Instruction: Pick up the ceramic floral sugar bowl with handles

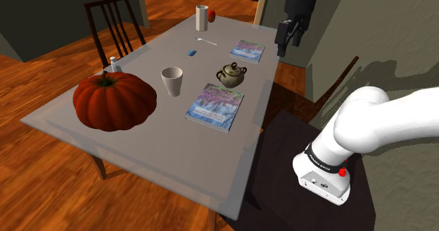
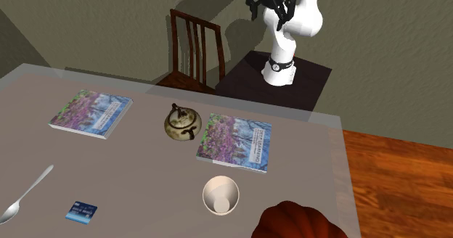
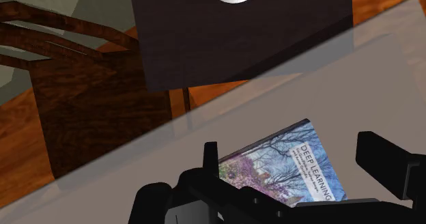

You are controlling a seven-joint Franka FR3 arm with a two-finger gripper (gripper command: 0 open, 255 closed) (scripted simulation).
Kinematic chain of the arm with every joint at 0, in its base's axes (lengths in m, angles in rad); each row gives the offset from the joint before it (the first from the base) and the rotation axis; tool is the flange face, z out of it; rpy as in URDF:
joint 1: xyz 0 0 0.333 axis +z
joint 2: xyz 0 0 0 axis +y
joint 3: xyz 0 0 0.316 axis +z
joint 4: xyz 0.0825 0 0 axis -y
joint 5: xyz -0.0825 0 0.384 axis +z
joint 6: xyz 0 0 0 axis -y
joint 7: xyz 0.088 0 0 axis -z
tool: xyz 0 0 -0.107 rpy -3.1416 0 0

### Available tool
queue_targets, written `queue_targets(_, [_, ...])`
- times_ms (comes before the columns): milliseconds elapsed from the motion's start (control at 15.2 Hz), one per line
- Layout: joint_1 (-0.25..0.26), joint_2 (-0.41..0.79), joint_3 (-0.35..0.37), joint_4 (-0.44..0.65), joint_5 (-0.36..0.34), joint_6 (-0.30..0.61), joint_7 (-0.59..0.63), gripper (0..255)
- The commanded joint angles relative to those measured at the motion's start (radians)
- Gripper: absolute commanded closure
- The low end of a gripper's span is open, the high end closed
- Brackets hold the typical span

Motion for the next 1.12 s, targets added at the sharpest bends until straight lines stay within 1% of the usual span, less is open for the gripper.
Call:
queue_targets(0, [0.0,0.0,0.0,0.0,0.0,0.0,0.0,0])
queue_targets(264, [-0.013,0.098,-0.045,-0.018,-0.029,0.126,-0.048,0])
queue_targets(528, [-0.024,0.214,-0.088,-0.013,-0.049,0.246,-0.094,0])
queue_targets(792, [-0.033,0.344,-0.128,0.016,-0.058,0.358,-0.141,0])
queue_targets(1056, [-0.038,0.484,-0.165,0.066,-0.055,0.457,-0.19,0])
